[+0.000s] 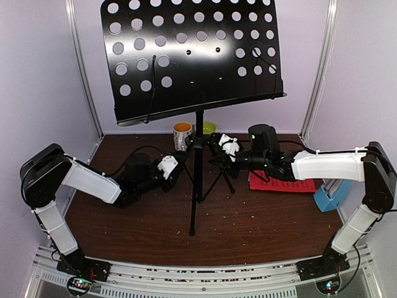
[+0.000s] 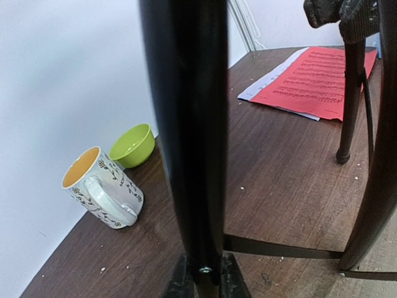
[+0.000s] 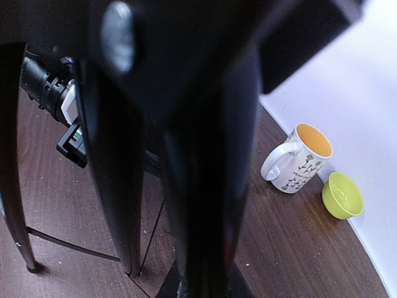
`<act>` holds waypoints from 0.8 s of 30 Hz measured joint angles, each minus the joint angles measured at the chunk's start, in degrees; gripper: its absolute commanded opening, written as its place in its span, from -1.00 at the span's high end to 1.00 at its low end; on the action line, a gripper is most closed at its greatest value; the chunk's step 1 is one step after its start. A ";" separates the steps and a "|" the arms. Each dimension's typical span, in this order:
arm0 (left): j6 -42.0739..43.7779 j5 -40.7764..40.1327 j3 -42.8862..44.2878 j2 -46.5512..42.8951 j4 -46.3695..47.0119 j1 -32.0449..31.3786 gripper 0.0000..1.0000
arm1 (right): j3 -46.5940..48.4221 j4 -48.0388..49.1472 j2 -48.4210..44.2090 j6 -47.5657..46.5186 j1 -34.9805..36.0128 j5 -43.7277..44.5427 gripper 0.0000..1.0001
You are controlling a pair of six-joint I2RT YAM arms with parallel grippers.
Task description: Set up the instrument practice props
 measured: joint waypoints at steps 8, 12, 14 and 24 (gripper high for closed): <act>3.39 2.01 3.87 -1.05 -6.40 1.95 1.00 | 0.17 -0.17 -0.15 0.02 -2.03 -1.70 1.00; 5.03 6.40 7.15 -1.01 -11.02 4.11 1.00 | 0.68 -0.74 -0.15 -0.07 -2.80 -2.01 1.00; 5.86 8.50 8.70 -0.52 -12.50 5.09 1.00 | 1.31 -1.36 -0.11 -0.42 -3.02 -1.97 1.00; 11.65 15.30 15.76 3.76 -16.52 8.94 1.00 | 6.03 -4.79 2.38 -3.04 -4.46 -1.40 1.00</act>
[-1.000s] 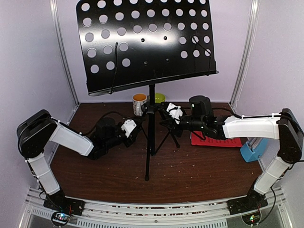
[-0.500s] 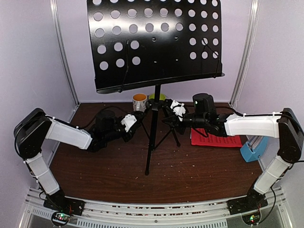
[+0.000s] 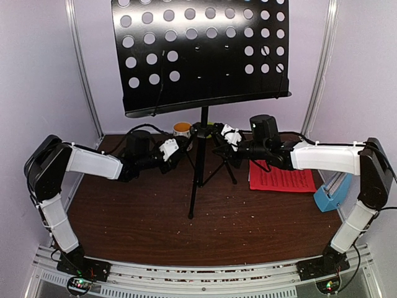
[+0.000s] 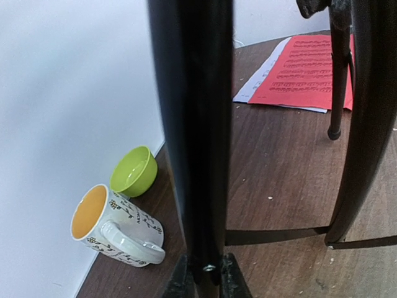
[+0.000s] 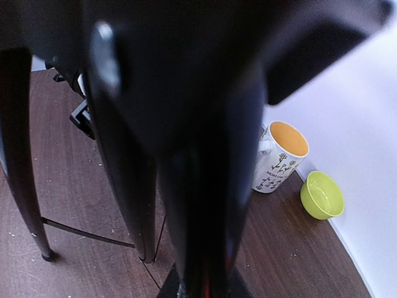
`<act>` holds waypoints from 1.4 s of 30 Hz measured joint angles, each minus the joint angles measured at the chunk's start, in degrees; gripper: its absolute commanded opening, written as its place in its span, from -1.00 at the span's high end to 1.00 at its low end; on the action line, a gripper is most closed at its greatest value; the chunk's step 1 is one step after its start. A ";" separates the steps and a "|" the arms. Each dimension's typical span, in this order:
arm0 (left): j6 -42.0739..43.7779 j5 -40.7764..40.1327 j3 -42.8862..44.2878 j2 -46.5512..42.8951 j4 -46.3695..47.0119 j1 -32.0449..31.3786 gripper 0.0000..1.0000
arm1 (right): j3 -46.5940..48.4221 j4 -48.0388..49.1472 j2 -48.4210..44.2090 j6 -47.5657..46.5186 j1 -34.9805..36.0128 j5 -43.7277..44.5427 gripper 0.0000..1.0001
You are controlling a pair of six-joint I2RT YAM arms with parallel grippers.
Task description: Set up the instrument practice props
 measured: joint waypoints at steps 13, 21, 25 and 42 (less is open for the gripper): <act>1.05 6.29 6.78 4.31 -7.17 4.37 0.99 | 8.94 -6.78 6.16 0.00 -1.29 0.20 1.00; -4.63 4.55 7.56 4.31 -10.40 6.91 0.12 | 12.66 -8.46 9.35 2.51 -0.24 0.07 0.89; -8.31 1.20 6.99 3.54 -9.88 10.38 -0.08 | 12.72 -8.74 9.27 3.32 -0.13 0.42 0.46; -29.44 -3.93 -17.03 -18.27 1.05 1.99 -0.64 | -2.40 -4.26 -2.03 6.86 -1.68 -0.92 -0.80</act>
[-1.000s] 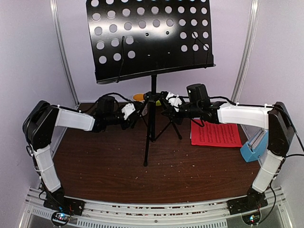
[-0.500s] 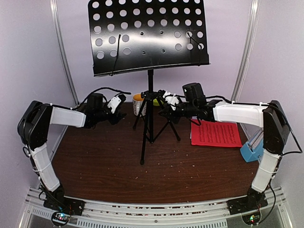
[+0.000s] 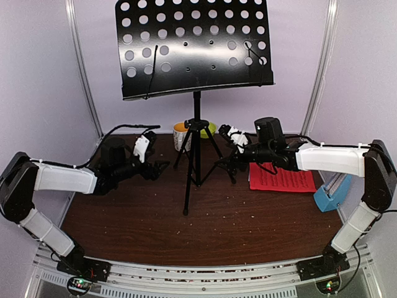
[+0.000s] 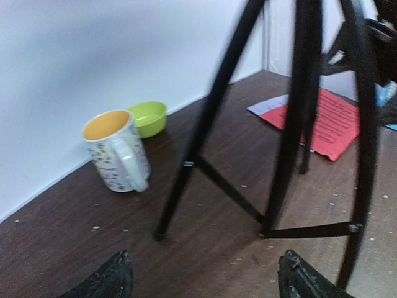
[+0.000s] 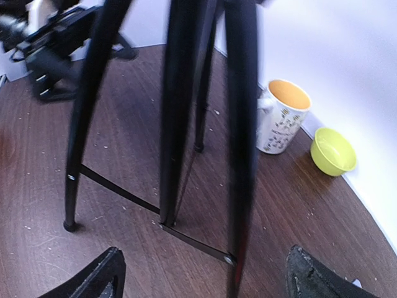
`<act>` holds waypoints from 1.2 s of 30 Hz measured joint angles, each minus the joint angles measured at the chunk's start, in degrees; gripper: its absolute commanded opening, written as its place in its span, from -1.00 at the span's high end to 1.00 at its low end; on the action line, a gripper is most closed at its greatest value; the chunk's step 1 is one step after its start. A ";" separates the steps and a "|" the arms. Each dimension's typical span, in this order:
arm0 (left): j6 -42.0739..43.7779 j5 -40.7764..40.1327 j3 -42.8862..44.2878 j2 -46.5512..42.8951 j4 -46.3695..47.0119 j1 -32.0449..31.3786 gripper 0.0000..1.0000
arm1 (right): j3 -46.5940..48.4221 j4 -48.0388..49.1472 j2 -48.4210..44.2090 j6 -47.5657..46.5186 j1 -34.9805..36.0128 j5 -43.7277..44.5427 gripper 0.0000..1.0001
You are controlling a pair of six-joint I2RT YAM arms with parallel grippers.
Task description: Set up the instrument practice props
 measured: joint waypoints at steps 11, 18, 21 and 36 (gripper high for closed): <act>-9.25 -0.72 -2.56 7.80 8.70 -12.85 -0.58 | 3.26 -4.76 6.60 -2.05 -5.25 -1.92 -0.58; -14.14 -0.70 0.07 16.87 10.93 -14.82 -0.33 | 7.96 -9.14 12.09 -4.81 -5.51 -5.68 -0.36; -15.30 -0.57 1.27 17.97 11.43 -15.10 -0.18 | 8.79 -10.27 13.44 -5.46 -5.53 -6.05 -0.14; -18.03 -1.75 1.64 16.72 11.10 -15.58 0.77 | 10.67 -11.19 15.47 -9.33 -5.88 -4.39 1.00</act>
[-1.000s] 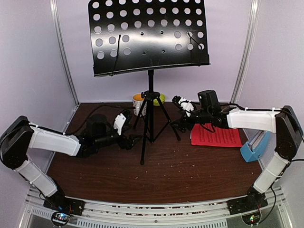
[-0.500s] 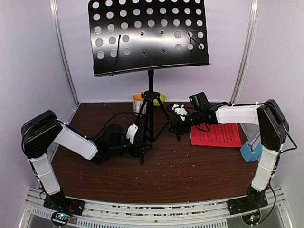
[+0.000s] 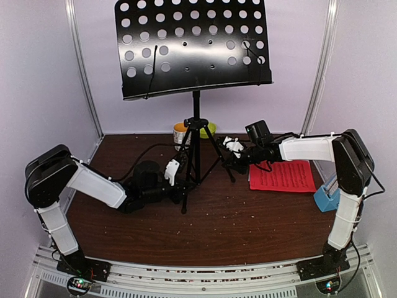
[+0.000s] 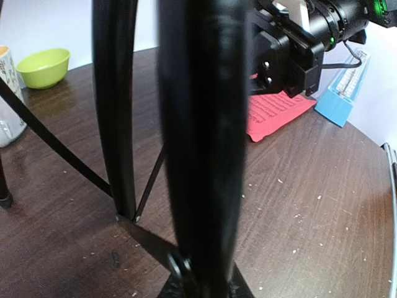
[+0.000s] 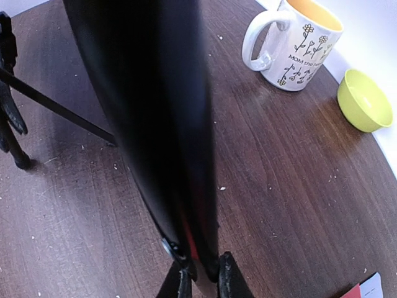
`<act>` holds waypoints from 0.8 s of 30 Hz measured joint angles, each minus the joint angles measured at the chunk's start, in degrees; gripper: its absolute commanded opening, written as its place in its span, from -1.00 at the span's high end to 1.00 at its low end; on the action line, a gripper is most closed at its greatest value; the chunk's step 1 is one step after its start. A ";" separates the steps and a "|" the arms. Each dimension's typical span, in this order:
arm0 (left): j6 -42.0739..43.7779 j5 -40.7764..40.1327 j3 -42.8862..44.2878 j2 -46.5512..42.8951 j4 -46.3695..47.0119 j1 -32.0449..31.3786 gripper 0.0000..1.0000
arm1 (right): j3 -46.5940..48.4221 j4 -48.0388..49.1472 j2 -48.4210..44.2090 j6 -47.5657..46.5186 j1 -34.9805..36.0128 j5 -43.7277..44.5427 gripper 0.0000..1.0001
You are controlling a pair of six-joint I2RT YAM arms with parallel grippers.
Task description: Set up the instrument practice props
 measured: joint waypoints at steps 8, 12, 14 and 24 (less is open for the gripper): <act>0.35 -1.66 -2.69 -3.96 -3.13 -0.15 0.87 | -1.92 0.37 -1.53 -0.35 0.74 1.14 1.00; 0.68 -2.25 -4.57 -6.49 -4.79 -0.35 0.91 | -3.19 0.09 -2.64 0.22 1.11 1.46 1.00; 0.85 -2.49 -5.11 -7.37 -5.46 -0.39 0.94 | -3.50 -0.35 -3.06 0.85 1.31 1.66 1.00; 1.42 -4.17 -9.70 -12.57 -6.80 -1.07 1.00 | -8.92 -1.03 -7.82 7.04 2.40 3.39 1.00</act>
